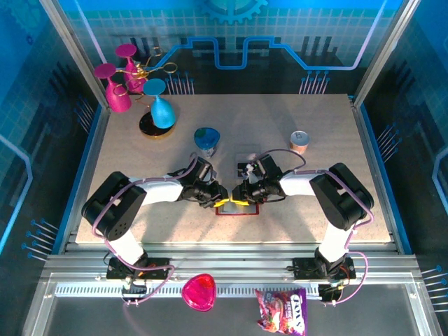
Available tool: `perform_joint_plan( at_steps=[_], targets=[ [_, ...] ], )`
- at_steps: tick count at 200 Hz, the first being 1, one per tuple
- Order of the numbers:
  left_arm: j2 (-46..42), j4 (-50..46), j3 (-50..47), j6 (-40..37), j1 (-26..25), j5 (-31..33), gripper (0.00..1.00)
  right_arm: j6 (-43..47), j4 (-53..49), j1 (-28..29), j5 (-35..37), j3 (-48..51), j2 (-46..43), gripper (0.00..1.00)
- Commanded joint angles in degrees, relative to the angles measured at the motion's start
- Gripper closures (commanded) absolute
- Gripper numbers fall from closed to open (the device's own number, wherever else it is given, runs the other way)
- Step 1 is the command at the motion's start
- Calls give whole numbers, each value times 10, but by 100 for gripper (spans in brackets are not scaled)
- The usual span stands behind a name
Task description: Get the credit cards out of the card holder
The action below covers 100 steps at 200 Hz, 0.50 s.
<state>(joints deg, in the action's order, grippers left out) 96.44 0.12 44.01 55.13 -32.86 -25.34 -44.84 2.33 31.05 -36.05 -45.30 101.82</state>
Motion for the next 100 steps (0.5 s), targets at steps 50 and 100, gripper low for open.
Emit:
perform_joint_plan(
  at_steps=[50,100],
  targets=[
    [2,-5,25,5,-5,-13,75,-8,-14,-17,3,17,-24,68],
    [-10,-18,40,4,-10,-14,75,11,-69,-34,17,13,-84,66]
  ],
)
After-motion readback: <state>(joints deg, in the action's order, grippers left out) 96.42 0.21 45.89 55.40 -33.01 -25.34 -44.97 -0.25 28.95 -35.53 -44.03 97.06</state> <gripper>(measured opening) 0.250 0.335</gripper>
